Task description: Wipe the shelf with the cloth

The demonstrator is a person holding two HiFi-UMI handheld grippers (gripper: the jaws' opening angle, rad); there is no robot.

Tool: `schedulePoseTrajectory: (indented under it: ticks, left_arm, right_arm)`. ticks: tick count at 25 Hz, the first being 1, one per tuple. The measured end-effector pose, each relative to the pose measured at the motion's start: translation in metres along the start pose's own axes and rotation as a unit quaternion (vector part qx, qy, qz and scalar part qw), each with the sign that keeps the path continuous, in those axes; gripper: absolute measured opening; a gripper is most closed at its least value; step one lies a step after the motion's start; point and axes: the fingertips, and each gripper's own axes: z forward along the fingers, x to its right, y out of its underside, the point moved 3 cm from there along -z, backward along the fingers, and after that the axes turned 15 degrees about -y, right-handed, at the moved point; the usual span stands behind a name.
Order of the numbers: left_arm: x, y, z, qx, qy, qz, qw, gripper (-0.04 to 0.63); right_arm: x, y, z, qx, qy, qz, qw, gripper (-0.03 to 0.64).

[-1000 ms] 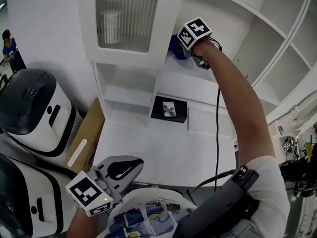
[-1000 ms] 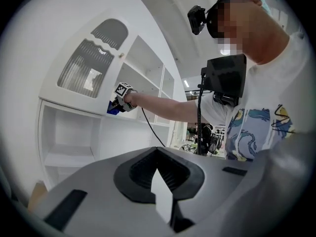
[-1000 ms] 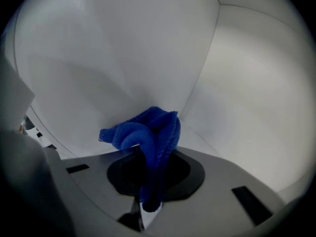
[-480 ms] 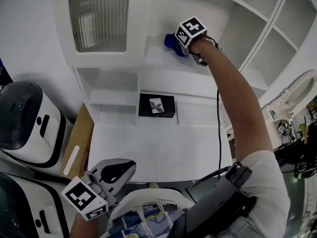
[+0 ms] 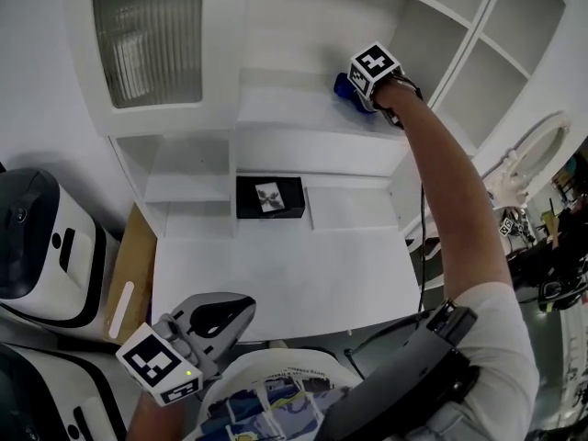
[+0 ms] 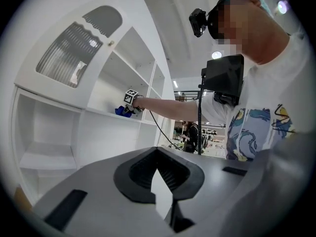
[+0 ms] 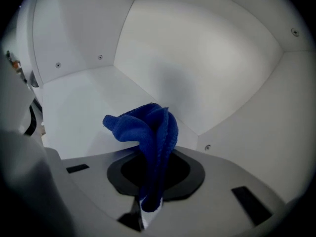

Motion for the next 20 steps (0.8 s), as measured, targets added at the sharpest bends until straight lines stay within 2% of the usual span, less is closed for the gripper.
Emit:
schedulePoseTrajectory:
  ticks: [5,8,14,20]
  left_arm:
    - [0.008,-0.001,0.005,-0.001,0.018,0.006,0.9998,0.012]
    - [0.012,-0.001,0.002,-0.002,0.019,0.008,0.9998,0.012]
    - [0.011,0.002,-0.012,-0.002,0.010,0.007,0.9999,0.012]
    - [0.008,0.004,-0.030,0.001,-0.002,0.007,1.0000,0.012]
  right_arm:
    - [0.010,0.018,-0.007,-0.039,0.048,-0.023,0.998,0.066]
    - [0.005,0.015,-0.012,-0.034,0.056,-0.033,0.997,0.066]
    - [-0.031,-0.018,-0.030,0.037,0.008,-0.034,0.999,0.066]
    - [-0.089,-0.060,-0.029,0.075,-0.054,-0.057,0.994,0.066]
